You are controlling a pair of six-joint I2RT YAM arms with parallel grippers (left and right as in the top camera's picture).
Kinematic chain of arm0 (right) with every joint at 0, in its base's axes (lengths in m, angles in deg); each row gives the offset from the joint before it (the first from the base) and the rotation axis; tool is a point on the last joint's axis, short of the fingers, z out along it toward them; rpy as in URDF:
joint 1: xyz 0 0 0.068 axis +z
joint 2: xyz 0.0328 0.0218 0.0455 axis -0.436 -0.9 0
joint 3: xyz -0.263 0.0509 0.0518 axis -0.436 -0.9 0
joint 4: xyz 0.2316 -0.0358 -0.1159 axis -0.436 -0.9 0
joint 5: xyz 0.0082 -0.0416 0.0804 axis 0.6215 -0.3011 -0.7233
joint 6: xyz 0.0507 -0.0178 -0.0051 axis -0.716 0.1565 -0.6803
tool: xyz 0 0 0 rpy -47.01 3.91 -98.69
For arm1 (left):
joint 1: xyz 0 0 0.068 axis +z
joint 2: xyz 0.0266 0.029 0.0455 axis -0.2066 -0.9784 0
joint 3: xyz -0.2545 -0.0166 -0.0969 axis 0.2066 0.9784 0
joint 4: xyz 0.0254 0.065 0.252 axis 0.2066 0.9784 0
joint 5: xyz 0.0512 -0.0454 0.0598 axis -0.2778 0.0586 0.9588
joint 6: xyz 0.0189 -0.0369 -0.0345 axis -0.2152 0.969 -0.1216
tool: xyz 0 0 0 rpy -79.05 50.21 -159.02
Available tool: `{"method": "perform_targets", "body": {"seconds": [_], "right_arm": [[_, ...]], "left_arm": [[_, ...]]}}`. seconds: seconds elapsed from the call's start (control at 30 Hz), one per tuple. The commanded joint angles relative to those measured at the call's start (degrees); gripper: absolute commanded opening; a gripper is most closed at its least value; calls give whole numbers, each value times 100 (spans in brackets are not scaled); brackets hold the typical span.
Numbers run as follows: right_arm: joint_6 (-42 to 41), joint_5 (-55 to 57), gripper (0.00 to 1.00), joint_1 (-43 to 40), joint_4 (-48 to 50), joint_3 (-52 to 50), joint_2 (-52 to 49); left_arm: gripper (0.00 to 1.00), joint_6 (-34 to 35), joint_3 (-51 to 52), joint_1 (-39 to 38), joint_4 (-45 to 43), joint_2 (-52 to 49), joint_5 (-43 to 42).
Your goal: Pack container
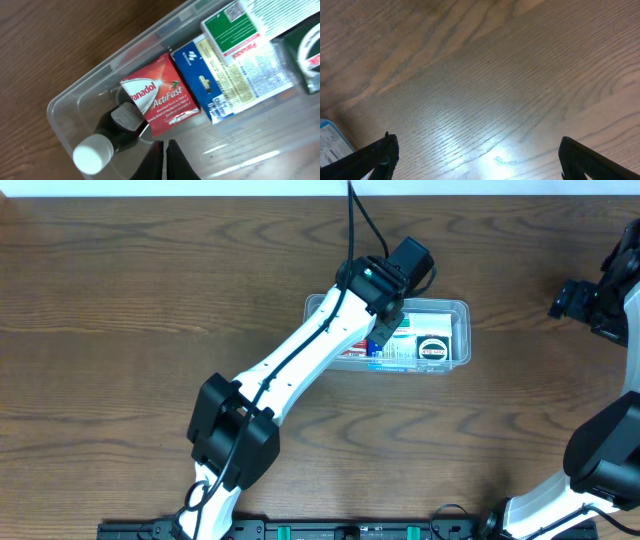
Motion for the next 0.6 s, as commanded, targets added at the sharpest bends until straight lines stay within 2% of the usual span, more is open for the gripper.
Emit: {"method": "perform_targets", "body": {"seconds": [0.0,0.23,0.57], "right_arm": [[81,28,99,-42,0,98,7],[81,28,99,-42,0,98,7],[81,28,99,-42,0,98,7]], "left_arm": [[6,-455,-70,39,61,-297,52],[6,-1285,-33,46,76,-564,57],[6,-1895,-15,83,52,-817,74]]}}
